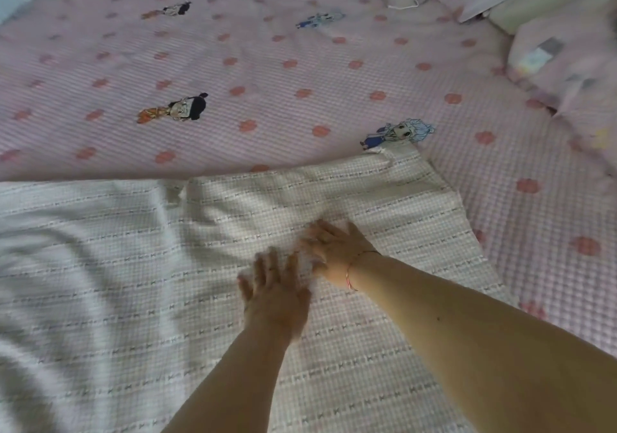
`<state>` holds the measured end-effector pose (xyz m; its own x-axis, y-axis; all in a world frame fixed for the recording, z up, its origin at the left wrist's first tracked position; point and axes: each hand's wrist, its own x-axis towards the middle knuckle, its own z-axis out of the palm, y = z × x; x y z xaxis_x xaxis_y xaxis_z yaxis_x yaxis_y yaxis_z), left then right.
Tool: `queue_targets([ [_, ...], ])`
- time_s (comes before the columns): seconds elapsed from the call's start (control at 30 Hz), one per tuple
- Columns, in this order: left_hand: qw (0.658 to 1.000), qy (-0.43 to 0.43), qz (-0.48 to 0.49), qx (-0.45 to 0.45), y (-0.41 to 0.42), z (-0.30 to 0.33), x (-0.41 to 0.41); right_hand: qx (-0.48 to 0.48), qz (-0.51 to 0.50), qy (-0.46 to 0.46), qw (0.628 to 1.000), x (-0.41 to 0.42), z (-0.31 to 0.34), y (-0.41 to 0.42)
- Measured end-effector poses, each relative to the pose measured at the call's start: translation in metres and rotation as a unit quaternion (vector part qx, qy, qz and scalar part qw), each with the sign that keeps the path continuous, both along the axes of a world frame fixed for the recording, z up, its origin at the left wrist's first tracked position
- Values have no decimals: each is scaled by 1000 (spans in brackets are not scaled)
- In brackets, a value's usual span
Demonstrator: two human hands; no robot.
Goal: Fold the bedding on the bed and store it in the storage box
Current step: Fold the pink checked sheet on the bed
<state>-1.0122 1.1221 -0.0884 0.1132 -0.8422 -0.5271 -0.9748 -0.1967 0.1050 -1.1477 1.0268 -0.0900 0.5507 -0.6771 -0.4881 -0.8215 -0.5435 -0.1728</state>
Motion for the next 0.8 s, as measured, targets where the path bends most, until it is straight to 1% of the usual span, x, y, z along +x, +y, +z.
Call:
queue_targets([
  [0.03,1000,-4,-2,3,-10,-5,1,-15,-29,15,999,-9,-8,-16],
  [0.07,1000,-6,-2,2,-21,-9,1,-31,-88,30,995,-24,-15,-33],
  [0.13,1000,-11,-2,-4,-40,-14,-2,-40,-214,86,972,-64,-18,-64],
  [0.2,1000,-13,2,-19,-56,-17,-7,-35,-282,124,951,-93,-10,-88],
  [0.23,1000,-13,4,-28,-62,-19,-9,-59,-302,127,943,-100,-3,-100],
  [0.27,999,-13,7,-38,-66,-22,-11,-104,-305,123,939,-104,4,-113],
  [0.3,999,-13,10,-48,-69,-25,-13,-154,-285,113,939,-105,11,-126],
  [0.37,998,-22,6,-64,-69,-33,-13,-208,-214,87,951,-102,19,-153],
  [0.4,997,-27,4,-73,-68,-38,-13,-204,-187,76,958,-99,20,-165],
  [0.47,995,-29,5,-93,-65,-46,-12,-152,-169,81,970,-88,16,-181],
  [0.53,993,-23,6,-115,-63,-49,-10,-109,-138,143,974,-78,15,-190],
  [0.57,992,-21,2,-124,-62,-50,-9,-117,-116,179,970,-79,17,-194],
  [0.63,990,-14,-8,-138,-62,-50,-6,-180,-89,213,956,-87,29,-201],
  [0.67,990,-7,-15,-143,-63,-50,-5,-214,-94,215,948,-95,35,-205],
  [0.7,989,0,-28,-144,-65,-49,-5,-229,-113,222,941,-104,37,-207],
  [0.8,986,52,-53,-152,-69,-45,3,-208,-227,271,912,-109,31,-194],
])
